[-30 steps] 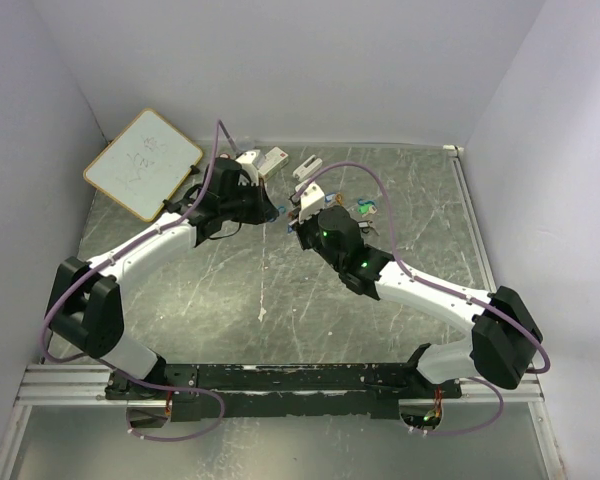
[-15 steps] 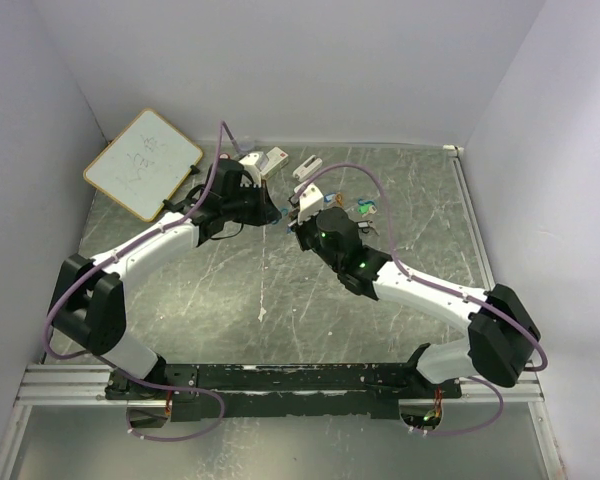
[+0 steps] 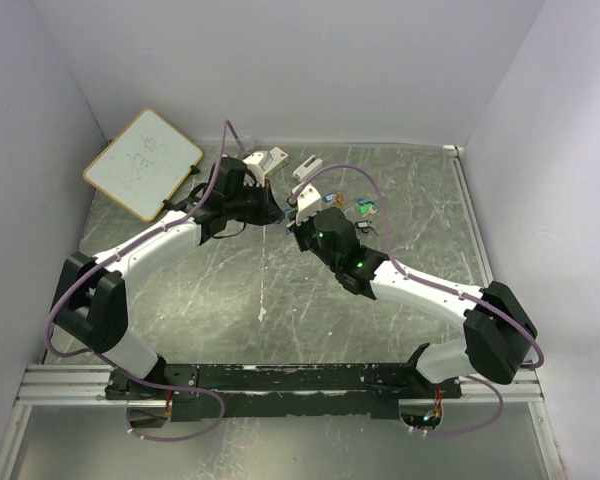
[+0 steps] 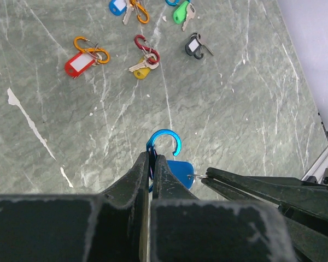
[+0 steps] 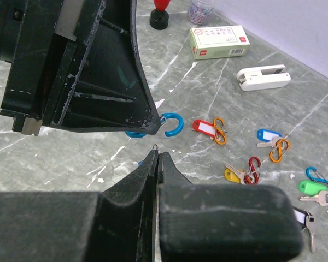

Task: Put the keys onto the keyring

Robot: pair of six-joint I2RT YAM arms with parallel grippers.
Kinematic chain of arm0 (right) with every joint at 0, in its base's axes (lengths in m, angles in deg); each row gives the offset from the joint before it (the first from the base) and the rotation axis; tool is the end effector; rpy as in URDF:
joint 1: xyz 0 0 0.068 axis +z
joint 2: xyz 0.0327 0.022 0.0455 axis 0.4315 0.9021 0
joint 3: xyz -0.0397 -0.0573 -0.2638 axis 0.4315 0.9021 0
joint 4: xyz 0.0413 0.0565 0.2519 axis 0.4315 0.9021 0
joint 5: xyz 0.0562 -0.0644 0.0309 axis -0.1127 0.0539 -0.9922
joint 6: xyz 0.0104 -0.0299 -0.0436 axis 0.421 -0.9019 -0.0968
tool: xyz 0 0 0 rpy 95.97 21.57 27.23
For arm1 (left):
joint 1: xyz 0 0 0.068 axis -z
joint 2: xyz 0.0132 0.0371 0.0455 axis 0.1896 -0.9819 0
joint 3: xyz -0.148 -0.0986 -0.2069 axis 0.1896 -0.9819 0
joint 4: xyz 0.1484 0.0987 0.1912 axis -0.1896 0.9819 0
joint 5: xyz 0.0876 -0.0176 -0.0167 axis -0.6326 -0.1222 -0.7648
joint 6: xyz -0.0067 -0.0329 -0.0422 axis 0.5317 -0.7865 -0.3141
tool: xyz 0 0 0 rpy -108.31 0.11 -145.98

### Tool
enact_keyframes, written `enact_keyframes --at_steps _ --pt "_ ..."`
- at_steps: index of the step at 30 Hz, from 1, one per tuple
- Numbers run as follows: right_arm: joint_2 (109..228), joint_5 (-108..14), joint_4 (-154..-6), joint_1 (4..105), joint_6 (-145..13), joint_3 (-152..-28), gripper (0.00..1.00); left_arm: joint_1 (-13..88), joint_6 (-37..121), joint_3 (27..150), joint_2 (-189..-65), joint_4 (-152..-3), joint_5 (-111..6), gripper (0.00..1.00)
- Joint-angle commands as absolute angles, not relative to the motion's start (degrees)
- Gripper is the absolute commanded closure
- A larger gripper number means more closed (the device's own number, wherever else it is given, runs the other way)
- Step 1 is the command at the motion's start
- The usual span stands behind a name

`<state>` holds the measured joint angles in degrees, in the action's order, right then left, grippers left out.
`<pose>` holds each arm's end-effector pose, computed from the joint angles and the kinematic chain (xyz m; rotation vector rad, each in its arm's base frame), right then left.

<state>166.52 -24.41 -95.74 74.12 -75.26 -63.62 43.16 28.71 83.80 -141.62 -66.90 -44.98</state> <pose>0.2166 0.2317 0.2770 -0.6160 1.7184 0.3363 0.3013 -0.2013 0.2844 0.3160 2.1953 -0.8673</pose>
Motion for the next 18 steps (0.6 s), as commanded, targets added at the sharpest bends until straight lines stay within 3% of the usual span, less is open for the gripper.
enact_keyframes --at_steps 1,18 --pt "167.03 -24.04 -97.64 74.40 -74.90 -63.92 1.00 43.86 29.90 86.34 -142.06 -67.21 -43.12 0.93" --pt "166.75 -22.95 -97.72 74.36 -74.99 -63.34 1.00 44.93 30.93 87.49 -142.32 -65.67 -43.01 0.93"
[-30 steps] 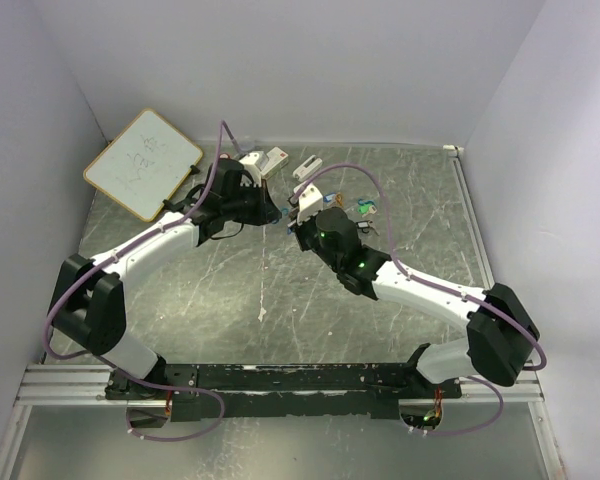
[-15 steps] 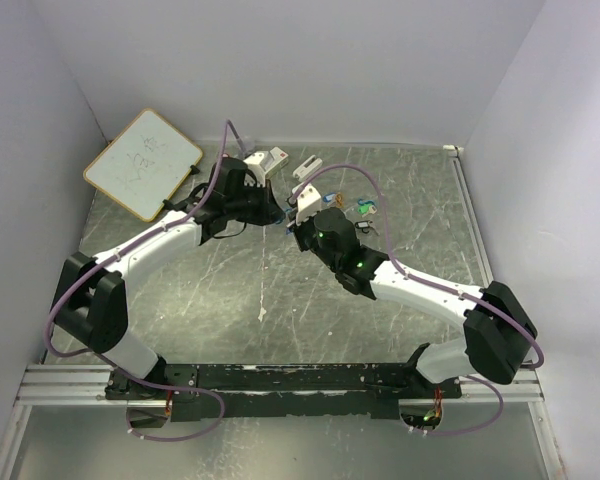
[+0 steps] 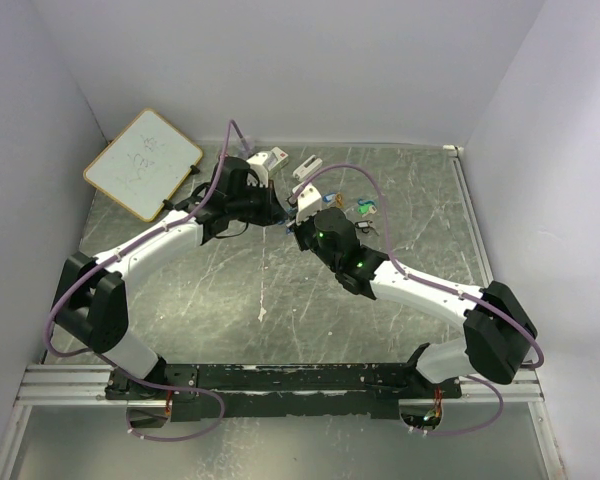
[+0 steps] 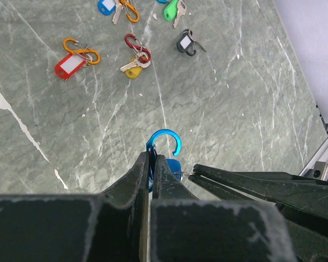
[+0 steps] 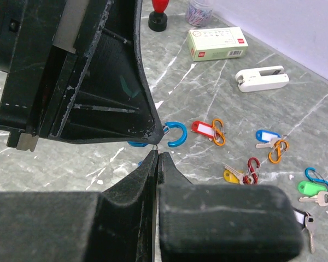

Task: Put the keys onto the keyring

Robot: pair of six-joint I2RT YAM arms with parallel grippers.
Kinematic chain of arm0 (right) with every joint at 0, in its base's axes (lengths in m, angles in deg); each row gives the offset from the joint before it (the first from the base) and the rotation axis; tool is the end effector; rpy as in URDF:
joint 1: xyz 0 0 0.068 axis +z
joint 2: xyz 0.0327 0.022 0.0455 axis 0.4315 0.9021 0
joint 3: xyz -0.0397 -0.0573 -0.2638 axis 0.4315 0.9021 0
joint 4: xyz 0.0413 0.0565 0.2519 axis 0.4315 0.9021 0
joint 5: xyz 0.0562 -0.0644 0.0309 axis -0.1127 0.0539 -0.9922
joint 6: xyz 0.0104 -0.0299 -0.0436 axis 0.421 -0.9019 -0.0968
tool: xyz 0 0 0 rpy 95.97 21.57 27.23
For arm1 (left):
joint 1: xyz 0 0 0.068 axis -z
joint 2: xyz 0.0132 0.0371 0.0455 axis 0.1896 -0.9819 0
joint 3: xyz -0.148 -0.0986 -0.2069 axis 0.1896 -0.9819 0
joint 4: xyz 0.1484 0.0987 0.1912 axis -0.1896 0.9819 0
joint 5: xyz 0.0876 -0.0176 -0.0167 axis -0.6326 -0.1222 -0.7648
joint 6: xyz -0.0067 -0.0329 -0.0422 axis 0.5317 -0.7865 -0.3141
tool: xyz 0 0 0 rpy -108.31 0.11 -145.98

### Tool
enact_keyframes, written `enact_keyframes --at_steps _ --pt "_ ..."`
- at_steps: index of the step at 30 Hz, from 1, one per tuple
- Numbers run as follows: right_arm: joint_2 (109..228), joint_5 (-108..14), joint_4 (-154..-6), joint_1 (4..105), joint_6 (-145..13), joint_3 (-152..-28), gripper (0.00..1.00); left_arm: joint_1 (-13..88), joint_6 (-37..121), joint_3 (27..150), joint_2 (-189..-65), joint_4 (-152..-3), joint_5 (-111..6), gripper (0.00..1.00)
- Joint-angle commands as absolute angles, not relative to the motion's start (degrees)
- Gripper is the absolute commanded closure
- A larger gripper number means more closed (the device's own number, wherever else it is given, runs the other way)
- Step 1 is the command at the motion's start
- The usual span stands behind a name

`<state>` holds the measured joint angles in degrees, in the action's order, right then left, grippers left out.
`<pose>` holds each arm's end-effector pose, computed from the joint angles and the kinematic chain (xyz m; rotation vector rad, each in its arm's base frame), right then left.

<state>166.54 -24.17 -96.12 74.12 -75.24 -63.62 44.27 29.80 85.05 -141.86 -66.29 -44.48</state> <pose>0.2168 0.2317 0.2776 -0.6096 1.7138 0.3353 0.2989 -0.2085 0.2895 0.3641 2.1819 -0.8785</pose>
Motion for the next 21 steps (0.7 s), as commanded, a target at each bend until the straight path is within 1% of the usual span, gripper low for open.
enact_keyframes --at_steps 1,21 --pt "166.65 -22.87 -97.84 74.34 -74.98 -63.26 1.00 45.02 30.99 87.63 -142.43 -65.49 -43.00 0.93" --pt "165.29 -19.95 -98.60 74.26 -74.96 -61.90 1.00 45.73 31.96 88.65 -142.85 -63.91 -42.66 0.93"
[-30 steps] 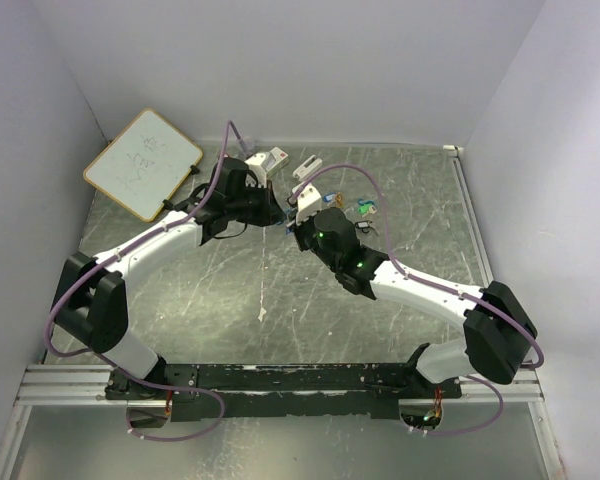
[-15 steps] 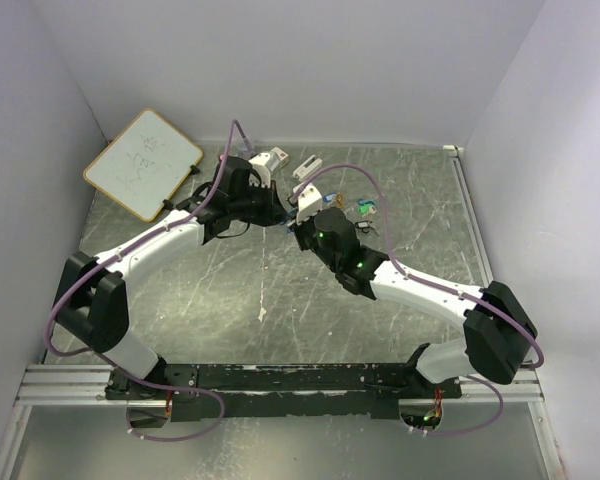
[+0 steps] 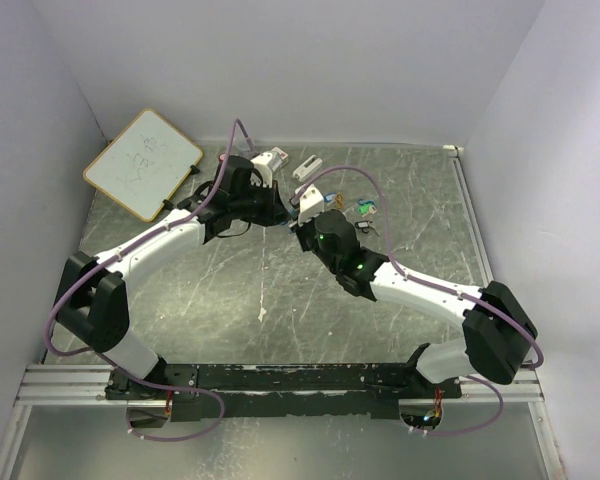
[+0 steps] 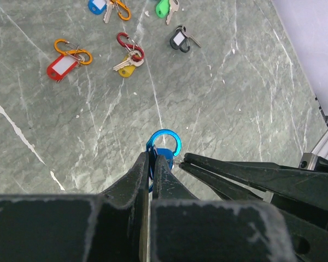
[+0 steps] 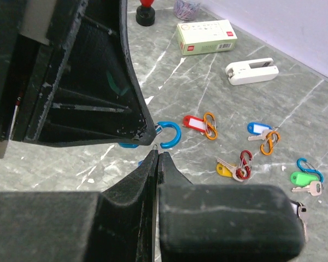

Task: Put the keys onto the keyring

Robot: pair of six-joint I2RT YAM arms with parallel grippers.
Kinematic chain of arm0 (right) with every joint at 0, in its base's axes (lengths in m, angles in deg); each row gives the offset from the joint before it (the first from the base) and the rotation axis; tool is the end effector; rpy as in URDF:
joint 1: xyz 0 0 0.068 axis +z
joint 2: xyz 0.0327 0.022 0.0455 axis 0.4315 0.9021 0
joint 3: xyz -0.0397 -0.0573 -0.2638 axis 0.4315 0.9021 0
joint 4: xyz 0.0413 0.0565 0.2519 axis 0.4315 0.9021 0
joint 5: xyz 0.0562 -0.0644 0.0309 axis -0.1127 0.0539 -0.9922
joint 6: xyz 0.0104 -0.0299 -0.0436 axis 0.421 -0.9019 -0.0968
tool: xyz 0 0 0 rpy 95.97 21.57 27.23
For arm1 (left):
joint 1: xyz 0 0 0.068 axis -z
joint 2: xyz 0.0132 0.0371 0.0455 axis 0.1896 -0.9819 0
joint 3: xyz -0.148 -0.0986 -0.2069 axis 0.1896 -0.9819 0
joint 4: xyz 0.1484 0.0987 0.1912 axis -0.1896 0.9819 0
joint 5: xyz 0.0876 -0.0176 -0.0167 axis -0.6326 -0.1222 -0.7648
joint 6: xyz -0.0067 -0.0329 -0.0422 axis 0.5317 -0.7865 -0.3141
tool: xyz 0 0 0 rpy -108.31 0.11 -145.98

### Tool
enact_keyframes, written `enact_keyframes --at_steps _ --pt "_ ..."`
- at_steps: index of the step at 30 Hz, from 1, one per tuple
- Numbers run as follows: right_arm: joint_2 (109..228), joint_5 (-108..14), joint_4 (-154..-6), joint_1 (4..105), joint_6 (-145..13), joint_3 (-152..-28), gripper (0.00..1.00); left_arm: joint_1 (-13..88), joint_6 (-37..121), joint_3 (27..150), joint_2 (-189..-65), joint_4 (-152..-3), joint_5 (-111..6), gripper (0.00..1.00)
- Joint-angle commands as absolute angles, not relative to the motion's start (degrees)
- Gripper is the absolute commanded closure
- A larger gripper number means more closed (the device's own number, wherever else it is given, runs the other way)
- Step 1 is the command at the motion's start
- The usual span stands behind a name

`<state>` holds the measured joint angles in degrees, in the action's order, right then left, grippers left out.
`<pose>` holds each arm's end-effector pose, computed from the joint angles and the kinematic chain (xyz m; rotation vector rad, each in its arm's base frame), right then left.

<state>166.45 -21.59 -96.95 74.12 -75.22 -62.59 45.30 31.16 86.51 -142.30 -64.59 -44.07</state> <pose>0.2166 0.2291 0.2734 -0.5779 1.7203 0.2950 0.2965 -0.2151 0.2928 0.4137 2.1854 -0.8793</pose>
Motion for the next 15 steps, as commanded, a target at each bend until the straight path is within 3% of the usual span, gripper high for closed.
enact_keyframes --at_steps 1,15 --pt "165.24 -19.87 -98.60 74.32 -74.98 -61.77 1.00 45.78 32.00 88.64 -142.91 -63.99 -42.71 0.93" --pt "164.48 -19.18 -99.29 74.31 -74.89 -61.02 1.00 46.12 32.53 89.17 -143.42 -63.21 -42.37 0.93"
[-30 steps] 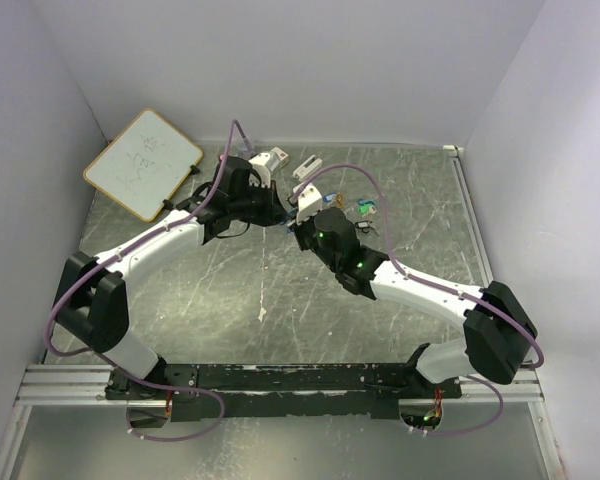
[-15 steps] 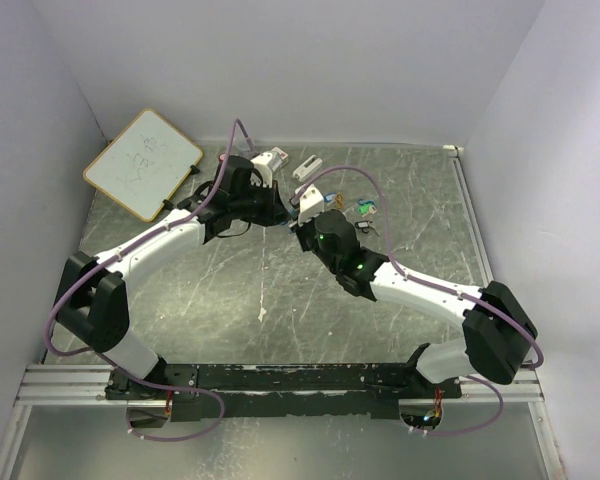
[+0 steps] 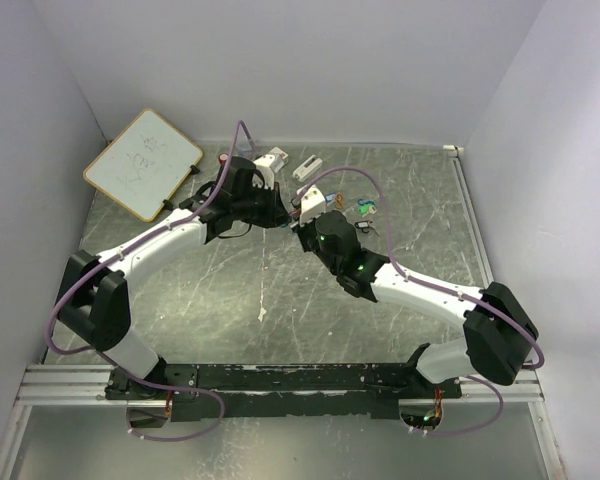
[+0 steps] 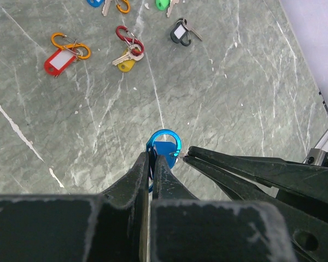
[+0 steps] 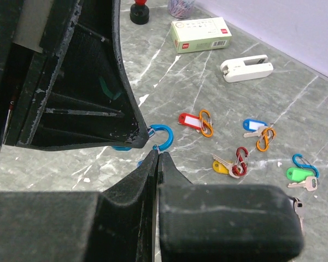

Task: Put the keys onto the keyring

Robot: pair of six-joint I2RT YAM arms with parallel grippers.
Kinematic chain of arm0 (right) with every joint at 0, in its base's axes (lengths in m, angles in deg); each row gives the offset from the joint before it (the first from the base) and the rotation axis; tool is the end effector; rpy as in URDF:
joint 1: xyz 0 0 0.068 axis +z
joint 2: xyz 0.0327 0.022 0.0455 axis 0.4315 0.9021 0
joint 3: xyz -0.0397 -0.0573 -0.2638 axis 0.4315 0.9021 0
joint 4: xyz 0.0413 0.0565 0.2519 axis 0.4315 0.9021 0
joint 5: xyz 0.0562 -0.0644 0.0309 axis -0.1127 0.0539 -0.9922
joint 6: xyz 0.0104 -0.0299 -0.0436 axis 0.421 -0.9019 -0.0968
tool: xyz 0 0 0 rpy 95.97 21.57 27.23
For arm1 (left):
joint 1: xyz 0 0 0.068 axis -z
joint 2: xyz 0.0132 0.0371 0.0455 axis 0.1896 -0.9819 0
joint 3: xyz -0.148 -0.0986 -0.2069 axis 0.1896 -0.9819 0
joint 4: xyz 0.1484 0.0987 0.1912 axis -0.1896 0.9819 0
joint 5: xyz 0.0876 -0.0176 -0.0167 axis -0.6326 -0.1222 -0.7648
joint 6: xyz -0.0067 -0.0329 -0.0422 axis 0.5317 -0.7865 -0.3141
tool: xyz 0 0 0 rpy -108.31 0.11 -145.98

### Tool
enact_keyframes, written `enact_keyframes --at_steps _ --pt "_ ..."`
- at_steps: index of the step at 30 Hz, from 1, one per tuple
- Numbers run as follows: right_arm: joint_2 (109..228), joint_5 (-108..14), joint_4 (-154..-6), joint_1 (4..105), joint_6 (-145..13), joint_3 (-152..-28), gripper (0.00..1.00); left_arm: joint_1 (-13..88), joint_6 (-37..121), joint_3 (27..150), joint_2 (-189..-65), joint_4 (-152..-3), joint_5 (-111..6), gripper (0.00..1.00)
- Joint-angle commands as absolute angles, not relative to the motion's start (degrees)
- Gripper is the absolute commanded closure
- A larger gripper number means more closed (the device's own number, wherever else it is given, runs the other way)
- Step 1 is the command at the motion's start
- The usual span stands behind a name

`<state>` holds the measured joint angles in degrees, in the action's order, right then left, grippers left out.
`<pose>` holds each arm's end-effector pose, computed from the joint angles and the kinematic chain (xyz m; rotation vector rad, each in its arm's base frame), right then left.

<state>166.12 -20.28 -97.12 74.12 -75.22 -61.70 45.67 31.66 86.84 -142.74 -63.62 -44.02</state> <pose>0.2154 0.2267 0.2701 -0.5649 1.7280 0.2719 0.2958 -0.2175 0.2906 0.4306 2.2016 -0.8737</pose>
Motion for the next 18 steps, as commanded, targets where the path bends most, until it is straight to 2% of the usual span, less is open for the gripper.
enact_keyframes --at_steps 1,18 --pt "164.47 -19.12 -99.31 74.26 -74.89 -61.01 1.00 46.17 32.54 89.23 -143.51 -63.17 -42.31 0.93" --pt "164.49 -18.10 -99.22 74.03 -75.07 -60.68 1.00 46.53 32.65 89.21 -142.81 -63.24 -42.05 0.93"
